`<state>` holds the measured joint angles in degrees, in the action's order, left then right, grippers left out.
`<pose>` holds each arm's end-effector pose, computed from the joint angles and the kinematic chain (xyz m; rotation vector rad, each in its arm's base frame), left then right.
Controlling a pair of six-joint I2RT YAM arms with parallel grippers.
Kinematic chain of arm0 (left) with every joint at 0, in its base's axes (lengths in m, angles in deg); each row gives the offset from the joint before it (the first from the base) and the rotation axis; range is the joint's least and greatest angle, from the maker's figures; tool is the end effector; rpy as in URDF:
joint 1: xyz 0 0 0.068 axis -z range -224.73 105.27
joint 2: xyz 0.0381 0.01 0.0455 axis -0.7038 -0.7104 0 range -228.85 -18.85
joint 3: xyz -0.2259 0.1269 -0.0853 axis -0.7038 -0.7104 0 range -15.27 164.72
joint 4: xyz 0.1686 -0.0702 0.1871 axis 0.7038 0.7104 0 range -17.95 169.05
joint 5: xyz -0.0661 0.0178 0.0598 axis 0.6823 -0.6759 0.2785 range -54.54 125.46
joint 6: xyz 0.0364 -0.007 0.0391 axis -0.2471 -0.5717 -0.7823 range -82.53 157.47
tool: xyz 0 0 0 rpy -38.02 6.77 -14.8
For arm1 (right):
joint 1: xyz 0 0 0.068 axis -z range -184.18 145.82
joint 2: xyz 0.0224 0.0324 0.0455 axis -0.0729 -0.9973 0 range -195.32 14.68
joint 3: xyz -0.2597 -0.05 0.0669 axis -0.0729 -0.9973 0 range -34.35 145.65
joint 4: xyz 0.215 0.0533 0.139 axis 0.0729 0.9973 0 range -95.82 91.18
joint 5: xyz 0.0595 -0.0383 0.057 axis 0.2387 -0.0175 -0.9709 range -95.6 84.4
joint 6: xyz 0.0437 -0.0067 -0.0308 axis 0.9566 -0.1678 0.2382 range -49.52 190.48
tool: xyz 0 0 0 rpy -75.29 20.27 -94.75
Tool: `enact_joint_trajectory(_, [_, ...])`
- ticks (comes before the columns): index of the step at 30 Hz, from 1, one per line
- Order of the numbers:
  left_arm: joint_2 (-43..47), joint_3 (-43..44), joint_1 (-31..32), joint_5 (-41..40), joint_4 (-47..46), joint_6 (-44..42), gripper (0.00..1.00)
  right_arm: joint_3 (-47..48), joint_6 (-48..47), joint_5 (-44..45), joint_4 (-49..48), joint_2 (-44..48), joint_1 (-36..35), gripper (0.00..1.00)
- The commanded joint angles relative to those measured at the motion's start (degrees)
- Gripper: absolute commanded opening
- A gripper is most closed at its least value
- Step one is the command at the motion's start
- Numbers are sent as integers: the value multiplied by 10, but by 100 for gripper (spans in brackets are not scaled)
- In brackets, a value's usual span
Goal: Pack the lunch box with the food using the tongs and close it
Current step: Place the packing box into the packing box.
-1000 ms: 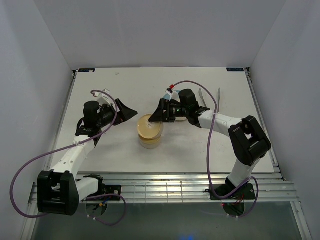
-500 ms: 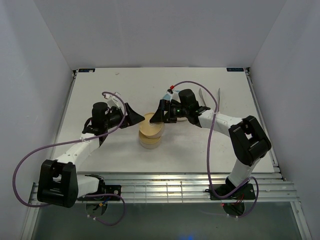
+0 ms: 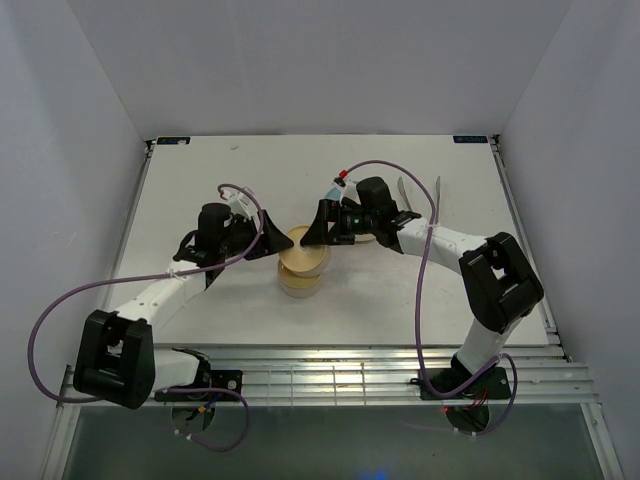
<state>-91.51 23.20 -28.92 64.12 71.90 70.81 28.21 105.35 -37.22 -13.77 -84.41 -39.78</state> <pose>0.2502 -0.0886 0.2185 -0.0409 2.2665 -1.0181 0.3029 0.2399 0.2267 -0.3898 2.2312 1.2820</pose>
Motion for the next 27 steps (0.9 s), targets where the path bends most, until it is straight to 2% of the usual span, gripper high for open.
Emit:
enact_joint_trajectory(1, [38,33,15,-68,77,-21,79,30,-13,7,-10,36,3,93])
enact_joint_trajectory(7, [51,49,30,-113,131,-28,77,34,-16,14,-4,42,2,93])
enact_joint_trajectory(21, [78,44,40,-148,165,-33,77,51,-48,74,42,57,5,93])
enact_joint_trajectory(23, [76,43,40,-147,166,-34,77,50,-53,77,47,60,5,91])
enact_joint_trajectory(27, [94,45,40,-140,160,-28,77,40,-60,68,47,65,4,77])
